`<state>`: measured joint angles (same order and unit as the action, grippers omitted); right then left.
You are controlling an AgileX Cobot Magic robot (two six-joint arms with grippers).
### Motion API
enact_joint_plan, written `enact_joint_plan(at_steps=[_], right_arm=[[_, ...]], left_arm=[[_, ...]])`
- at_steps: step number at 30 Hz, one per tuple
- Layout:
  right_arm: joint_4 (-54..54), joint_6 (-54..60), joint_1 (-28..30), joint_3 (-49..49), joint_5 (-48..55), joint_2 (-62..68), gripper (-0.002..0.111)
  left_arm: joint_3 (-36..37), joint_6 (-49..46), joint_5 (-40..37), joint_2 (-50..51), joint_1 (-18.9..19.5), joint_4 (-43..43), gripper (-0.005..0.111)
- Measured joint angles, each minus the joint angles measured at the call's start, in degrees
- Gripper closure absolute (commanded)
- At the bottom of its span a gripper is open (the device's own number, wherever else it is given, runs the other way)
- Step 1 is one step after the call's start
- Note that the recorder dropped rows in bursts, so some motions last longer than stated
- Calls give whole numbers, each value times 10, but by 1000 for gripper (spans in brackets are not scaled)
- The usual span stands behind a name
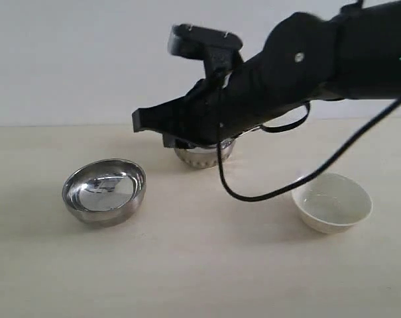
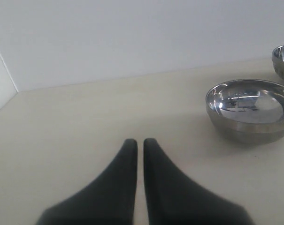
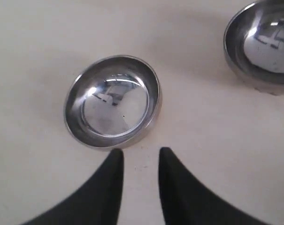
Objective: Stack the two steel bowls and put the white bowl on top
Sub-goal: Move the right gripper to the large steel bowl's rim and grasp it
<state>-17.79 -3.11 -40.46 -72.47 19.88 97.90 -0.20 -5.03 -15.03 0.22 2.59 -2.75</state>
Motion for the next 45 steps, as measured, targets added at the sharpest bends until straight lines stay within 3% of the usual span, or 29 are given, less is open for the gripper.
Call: enact_joint_plan(at_steps=[2, 17, 42, 45], right_arm=[[0, -6, 0, -27, 9, 36, 61], [0, -83, -1, -198, 43, 235, 61], [-12, -86, -21, -228, -13, 323, 61], [-12, -88, -23, -228, -15, 331, 70]], left_arm=[[0, 0, 0, 0, 0, 0, 103], [0, 0, 0, 0, 0, 0, 103], [0, 0, 0, 0, 0, 0, 103], [0, 0, 0, 0, 0, 0, 103]])
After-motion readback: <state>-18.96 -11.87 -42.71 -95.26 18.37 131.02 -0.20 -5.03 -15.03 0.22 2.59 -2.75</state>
